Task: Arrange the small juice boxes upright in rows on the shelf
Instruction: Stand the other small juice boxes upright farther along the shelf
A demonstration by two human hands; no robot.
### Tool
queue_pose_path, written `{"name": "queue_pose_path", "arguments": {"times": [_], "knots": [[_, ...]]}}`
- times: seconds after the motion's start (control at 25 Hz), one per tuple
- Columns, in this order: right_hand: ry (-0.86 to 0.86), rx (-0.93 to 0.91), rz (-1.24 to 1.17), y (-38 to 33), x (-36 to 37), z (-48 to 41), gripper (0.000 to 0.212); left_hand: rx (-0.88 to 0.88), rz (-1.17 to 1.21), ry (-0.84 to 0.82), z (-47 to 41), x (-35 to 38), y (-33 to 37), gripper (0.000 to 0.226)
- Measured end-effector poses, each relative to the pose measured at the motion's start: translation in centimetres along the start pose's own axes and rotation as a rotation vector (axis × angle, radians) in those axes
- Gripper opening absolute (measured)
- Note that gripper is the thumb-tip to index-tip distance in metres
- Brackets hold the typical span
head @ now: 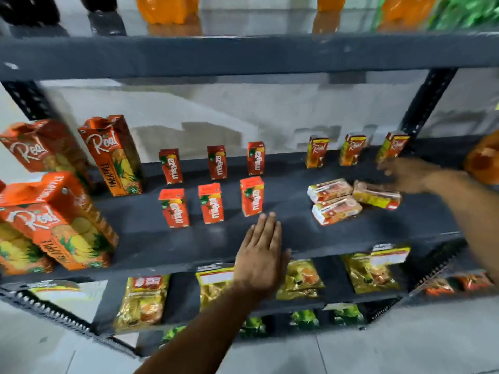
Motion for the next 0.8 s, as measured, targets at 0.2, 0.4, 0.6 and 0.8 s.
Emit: {"name": "queue_pose_path", "arguments": {"times": [0.2,0.4,0.6,0.8], "knots": [[-0.057,-0.134,0.119,6.0,0.9,-0.5,0.066,-0.180,-0.089,-0.097,-5.8,3.1,3.5,0.067],[-0.059,-0.131,-0.009,6.3,4.1,-1.5,0.074,-0.317,-0.094,-0.276,-5.6,4.9,2.5,0.071],[-0.004,-0.161,-0.087,6.5,4.6,-2.5,0.052,-0.320,-0.120,-0.249,-5.7,5.3,2.3,0.071],[0.079,-0.412,0.213,6.5,-0.3,-3.4,0.023,-0.316,-0.138,-0.232,-5.7,5.7,2.1,0.075]]}}
Point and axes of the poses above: each hand's wrist, its own z-axis away from the middle knuckle, its own x-axis out of the palm, y = z × x, the point moved 5 cm from there along -z, towards the middle knuckle, and after that the axes turned 1 degree about y, right-handed, at the moved point
